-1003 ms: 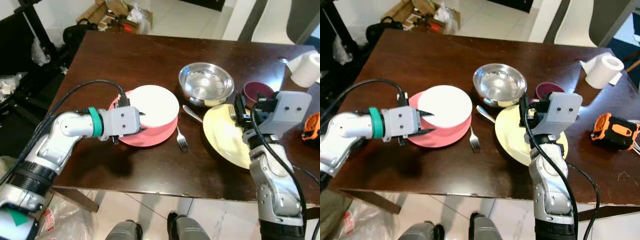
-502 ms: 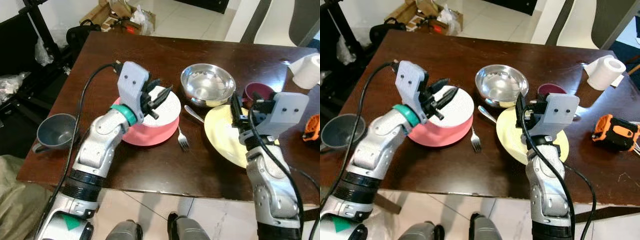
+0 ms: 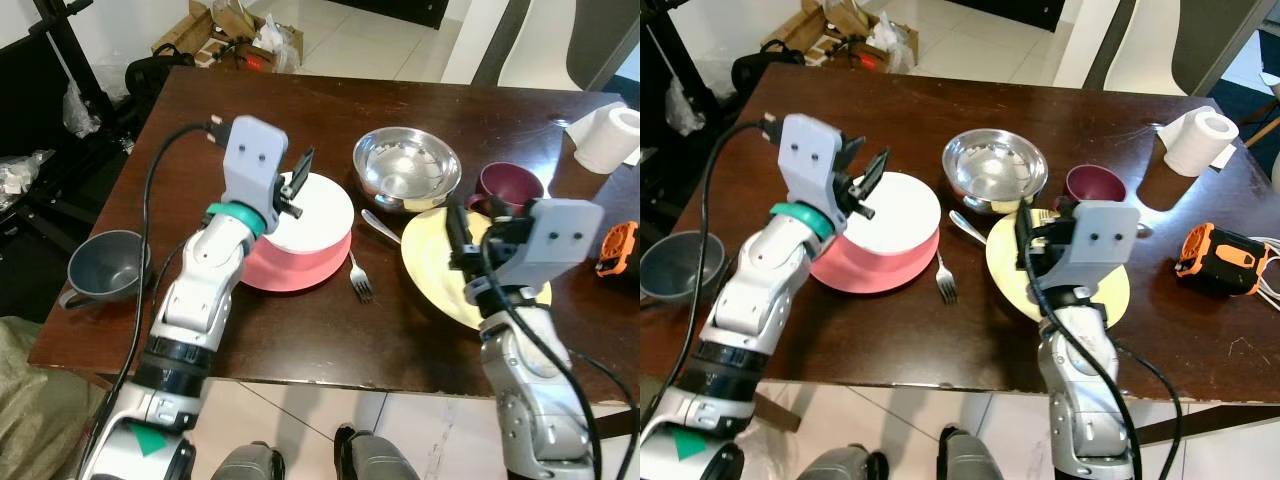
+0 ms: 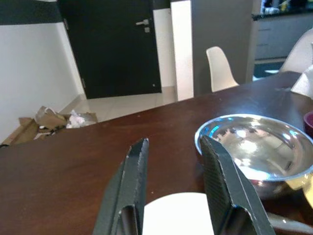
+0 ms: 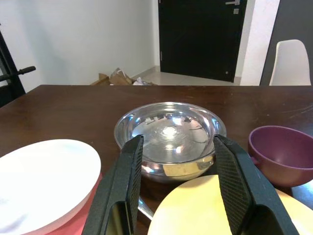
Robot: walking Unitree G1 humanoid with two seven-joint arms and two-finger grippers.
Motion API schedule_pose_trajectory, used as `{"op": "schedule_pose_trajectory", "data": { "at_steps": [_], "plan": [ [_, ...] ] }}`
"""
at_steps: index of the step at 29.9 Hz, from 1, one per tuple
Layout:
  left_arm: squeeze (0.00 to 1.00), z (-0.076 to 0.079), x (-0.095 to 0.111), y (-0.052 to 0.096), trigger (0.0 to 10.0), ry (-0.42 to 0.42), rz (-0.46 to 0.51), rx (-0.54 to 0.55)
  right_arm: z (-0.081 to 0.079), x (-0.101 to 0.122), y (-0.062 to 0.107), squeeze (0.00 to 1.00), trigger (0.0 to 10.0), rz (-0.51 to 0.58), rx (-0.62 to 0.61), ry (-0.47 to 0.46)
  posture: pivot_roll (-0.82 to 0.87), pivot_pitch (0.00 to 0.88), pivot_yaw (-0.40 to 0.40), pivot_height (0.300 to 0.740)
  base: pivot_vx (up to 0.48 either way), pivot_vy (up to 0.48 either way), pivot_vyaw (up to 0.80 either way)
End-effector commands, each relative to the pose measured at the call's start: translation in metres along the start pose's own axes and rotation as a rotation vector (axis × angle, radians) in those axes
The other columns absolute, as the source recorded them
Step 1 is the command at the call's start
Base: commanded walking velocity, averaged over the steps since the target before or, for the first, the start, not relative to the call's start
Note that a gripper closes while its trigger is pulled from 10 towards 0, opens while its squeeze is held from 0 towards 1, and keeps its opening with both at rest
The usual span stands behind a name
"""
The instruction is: Setting the table
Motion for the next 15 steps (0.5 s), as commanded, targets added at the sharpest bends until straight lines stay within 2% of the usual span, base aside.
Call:
{"op": "schedule_pose_trajectory", "data": {
  "at_steps": [1,5,6,8,10,11,12,13,15],
  "plan": [
    [0.0,-0.005,-0.001,-0.003,10.0,0.006,-0.018,0.0,-0.003,0.0,0.003,0.0,10.0,-0.009,0.002,-0.004,-0.08,0.0,0.033,0.74,0.0,0.0,0.0],
    [0.0,-0.004,-0.001,-0.003,10.0,0.0,-0.028,-0.038,-0.004,0.001,0.004,0.0,10.0,-0.01,0.007,-0.002,-0.09,0.0,0.033,0.74,0.0,0.0,0.0],
    [0.0,-0.004,-0.002,-0.002,10.0,0.008,-0.054,-0.089,-0.004,0.0,0.006,0.0,10.0,-0.013,0.016,0.007,-0.09,0.0,0.032,0.74,0.0,0.0,0.0],
    [0.0,-0.003,-0.001,0.003,10.0,-0.032,-0.091,-0.209,0.0,0.0,0.01,0.0,10.0,-0.022,0.036,0.037,-0.08,0.0,0.032,0.74,0.0,0.0,0.0],
    [0.0,-0.003,-0.001,0.003,10.0,-0.032,-0.091,-0.209,0.0,0.0,0.01,0.0,10.0,-0.022,0.036,0.037,-0.08,0.0,0.032,0.74,0.0,0.0,0.0],
    [0.0,-0.003,-0.001,0.005,10.0,-0.05,-0.099,-0.238,0.001,0.0,0.011,0.0,10.0,-0.025,0.04,0.047,-0.08,0.0,0.032,0.74,0.0,0.0,0.0],
    [0.0,-0.009,-0.002,0.009,10.0,-0.111,-0.12,-0.282,0.005,0.0,0.01,0.0,10.0,-0.022,0.041,0.065,-0.08,0.0,0.039,0.74,0.0,0.0,0.0],
    [0.0,-0.009,-0.002,0.009,10.0,-0.111,-0.12,-0.282,0.005,0.0,0.01,0.0,10.0,-0.022,0.041,0.065,-0.08,0.0,0.039,0.74,0.0,0.0,0.0],
    [0.0,-0.018,-0.002,0.015,10.0,-0.205,-0.15,-0.331,0.013,0.003,0.008,0.0,10.0,-0.012,0.033,0.091,-0.08,0.0,0.041,0.74,0.0,0.0,0.0]
  ]
}}
Point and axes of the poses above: a point about 5 cm out from each wrist's last joint towards the gripper, its own y axis pointing back from the gripper into the wrist, its own x axis along the axis of the wrist's last joint, z = x × y, the point moved 2 cm from there along -y, pointing out of the wrist towards the gripper, and after that the axes turned 11 degrees about y, right-handed, at the moved point
